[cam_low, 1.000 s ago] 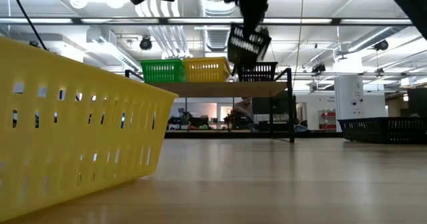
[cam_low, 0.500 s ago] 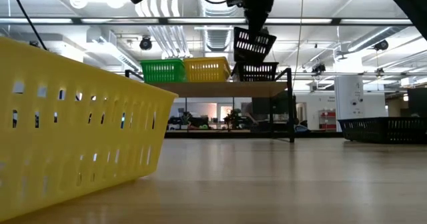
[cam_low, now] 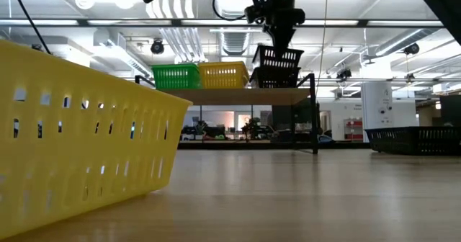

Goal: Stack baskets on shelf by color
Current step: Stack the left black bin on the black bin on the shelf, then stack the green bin on the green bin on the shelf

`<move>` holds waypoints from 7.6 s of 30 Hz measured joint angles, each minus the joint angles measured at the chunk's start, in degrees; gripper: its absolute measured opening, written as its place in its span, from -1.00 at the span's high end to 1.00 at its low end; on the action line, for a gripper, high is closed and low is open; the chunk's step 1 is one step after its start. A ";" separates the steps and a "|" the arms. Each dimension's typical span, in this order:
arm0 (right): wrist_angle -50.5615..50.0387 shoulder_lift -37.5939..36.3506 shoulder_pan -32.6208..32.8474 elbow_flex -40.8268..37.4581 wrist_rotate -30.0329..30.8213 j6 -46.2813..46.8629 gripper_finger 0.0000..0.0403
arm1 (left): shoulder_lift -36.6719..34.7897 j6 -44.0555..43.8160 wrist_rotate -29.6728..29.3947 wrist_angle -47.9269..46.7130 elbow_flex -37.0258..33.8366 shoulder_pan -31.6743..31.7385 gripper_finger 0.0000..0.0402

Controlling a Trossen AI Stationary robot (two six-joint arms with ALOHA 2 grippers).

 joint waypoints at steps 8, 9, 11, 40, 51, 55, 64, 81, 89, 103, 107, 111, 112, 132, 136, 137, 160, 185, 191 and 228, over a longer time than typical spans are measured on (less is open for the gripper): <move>0.06 -0.11 -0.05 -0.46 -0.02 1.76 0.85 | 0.04 0.00 -0.02 -0.02 0.00 0.00 0.06; 0.06 -0.11 -0.11 -0.46 -0.02 1.74 0.80 | 0.04 0.00 -0.02 -0.04 0.00 0.00 0.06; 0.06 -0.13 -0.11 -0.46 -0.02 1.79 0.69 | 0.04 0.00 -0.02 -0.04 0.00 0.00 0.06; 3.82 -3.21 -0.45 -2.32 -24.02 5.15 0.76 | 0.07 0.04 0.85 0.19 0.02 0.00 0.06; 7.34 -4.72 -0.57 -9.20 -12.85 7.21 0.77 | 0.07 0.02 0.96 2.93 0.04 0.00 0.06; 8.23 -5.49 -0.45 -8.44 -12.00 9.02 0.77 | 0.09 0.02 1.12 7.21 0.04 0.00 0.06; 7.67 -13.56 2.76 -9.10 -12.00 18.21 0.77 | 0.09 0.20 1.25 10.54 0.04 0.04 0.06; 9.26 -31.97 27.32 -34.86 -17.59 48.54 0.77 | 0.11 0.22 1.22 12.02 -5.76 0.04 0.06; 16.15 -35.45 45.24 -43.94 -17.49 67.31 0.77 | 0.49 0.24 1.20 12.24 -11.05 0.04 0.06; 16.86 -34.97 53.05 -48.07 -8.83 76.23 0.77 | 2.24 0.26 1.18 13.73 -22.91 0.04 0.06; 18.39 -34.97 53.14 -49.85 -11.55 73.27 0.76 | 3.19 0.26 1.16 14.72 -26.34 0.04 0.06; 18.68 -34.83 55.78 -51.45 -13.81 75.50 0.72 | 5.14 -0.07 1.53 21.75 -28.77 0.03 0.06; 19.31 -34.66 56.98 -51.79 -14.53 76.46 0.69 | 5.34 -1.11 2.49 22.72 -28.78 0.03 0.06; 37.68 -16.38 86.48 -55.01 -14.59 95.37 0.15 | 3.15 -10.26 21.53 64.10 -25.37 -1.31 0.06; 37.74 -12.67 86.53 -55.10 -14.47 95.21 0.25 | 1.63 -10.34 18.34 61.14 -22.78 -2.54 0.06; 37.70 -11.80 86.53 -55.20 -14.49 95.28 0.29 | 1.18 -10.36 17.39 60.19 -22.14 -2.89 0.06; 35.56 -30.56 58.12 -51.95 -14.43 51.64 0.96 | -19.33 2.33 -3.69 20.09 -12.42 -4.95 0.06; 30.00 -11.89 30.60 -20.95 -13.76 -10.84 0.96 | 12.11 30.21 18.53 -12.83 11.25 -5.16 0.06; 28.49 -10.18 30.60 -17.90 -12.94 -11.64 0.96 | 15.69 30.67 18.32 -14.54 11.23 -5.16 0.06; 29.66 -17.70 28.25 -12.95 2.38 -5.99 0.17 | 14.32 -13.69 4.63 -27.53 20.01 -5.21 1.00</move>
